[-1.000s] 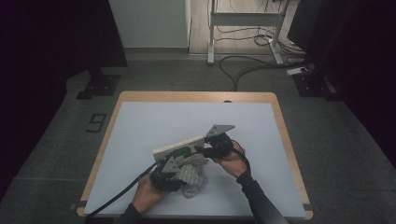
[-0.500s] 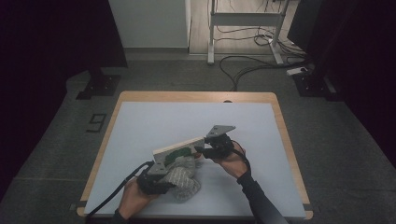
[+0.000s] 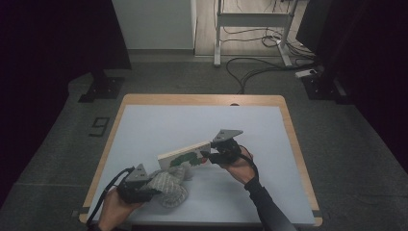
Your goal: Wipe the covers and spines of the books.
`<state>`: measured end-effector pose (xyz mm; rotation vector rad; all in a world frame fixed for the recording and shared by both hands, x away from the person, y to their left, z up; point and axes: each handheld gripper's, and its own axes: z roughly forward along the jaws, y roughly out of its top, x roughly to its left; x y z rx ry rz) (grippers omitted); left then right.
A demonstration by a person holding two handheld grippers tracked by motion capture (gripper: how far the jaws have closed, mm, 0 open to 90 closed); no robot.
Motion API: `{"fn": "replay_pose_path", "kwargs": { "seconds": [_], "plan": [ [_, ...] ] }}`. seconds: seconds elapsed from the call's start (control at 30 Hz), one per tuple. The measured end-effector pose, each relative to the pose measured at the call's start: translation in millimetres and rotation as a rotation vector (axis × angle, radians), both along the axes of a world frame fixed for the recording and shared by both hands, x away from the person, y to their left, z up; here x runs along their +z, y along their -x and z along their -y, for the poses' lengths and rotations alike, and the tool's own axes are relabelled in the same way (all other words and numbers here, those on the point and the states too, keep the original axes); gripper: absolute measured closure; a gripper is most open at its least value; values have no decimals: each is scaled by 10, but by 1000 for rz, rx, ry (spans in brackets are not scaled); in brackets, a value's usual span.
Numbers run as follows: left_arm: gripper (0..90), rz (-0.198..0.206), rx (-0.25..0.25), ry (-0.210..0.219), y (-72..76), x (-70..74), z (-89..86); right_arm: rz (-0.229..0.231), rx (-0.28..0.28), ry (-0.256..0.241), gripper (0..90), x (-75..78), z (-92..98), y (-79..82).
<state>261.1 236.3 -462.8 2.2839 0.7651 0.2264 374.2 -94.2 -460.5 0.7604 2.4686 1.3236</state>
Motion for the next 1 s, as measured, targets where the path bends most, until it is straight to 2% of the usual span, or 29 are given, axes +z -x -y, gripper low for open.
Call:
{"fn": "replay_pose_path", "kwargs": {
  "seconds": [0.2,0.5,0.63,0.83,1.0],
  "plan": [
    [594,7,45,16,14,69,-220,2,-1,3,521,2,-2,3],
    [590,4,122,-27,-67,75,-447,1,-3,2,522,2,-2,10],
    [586,-3,134,-27,-161,26,-438,1,-5,2,522,1,-2,11],
    [582,-39,142,-48,-347,-145,-324,5,-2,1,524,-2,3,15],
    [581,-60,136,-58,-406,-228,-288,7,-4,-3,526,-7,9,26]
  ]
}}
